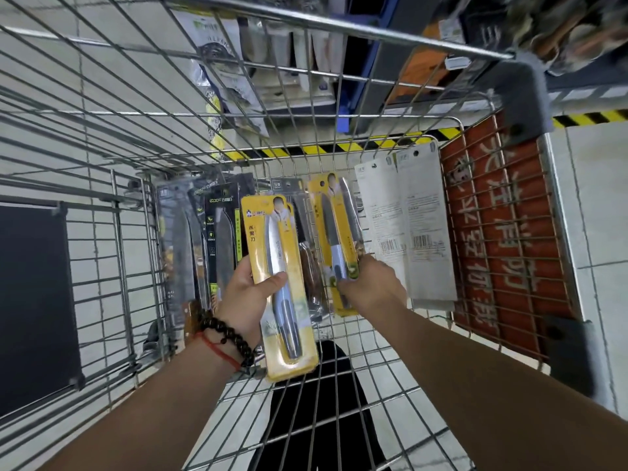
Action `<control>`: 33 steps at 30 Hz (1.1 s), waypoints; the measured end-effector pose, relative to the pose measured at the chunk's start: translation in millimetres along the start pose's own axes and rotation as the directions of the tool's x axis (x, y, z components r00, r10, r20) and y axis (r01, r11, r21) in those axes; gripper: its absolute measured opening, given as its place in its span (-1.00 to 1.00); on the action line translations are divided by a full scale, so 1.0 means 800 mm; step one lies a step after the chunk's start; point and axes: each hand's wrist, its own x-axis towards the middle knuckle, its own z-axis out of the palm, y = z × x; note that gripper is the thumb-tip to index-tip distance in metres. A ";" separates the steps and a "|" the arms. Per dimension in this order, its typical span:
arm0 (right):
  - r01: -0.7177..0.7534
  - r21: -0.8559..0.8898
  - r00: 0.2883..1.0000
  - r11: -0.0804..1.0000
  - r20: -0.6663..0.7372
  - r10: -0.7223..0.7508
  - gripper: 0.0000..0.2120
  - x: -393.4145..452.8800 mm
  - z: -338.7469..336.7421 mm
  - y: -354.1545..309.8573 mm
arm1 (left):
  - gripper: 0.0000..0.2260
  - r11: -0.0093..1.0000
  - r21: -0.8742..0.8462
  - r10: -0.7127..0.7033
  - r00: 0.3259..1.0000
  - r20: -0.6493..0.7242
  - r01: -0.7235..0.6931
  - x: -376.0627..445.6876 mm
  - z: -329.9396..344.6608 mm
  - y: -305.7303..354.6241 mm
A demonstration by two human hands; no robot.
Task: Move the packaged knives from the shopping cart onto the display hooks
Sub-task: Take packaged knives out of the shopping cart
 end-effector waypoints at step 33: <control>0.409 0.054 0.911 0.911 -0.082 -0.404 -0.47 -0.043 -0.069 0.014 | -0.36 1.000 0.004 -0.020 0.993 -0.116 0.021 0.037 0.008 -0.014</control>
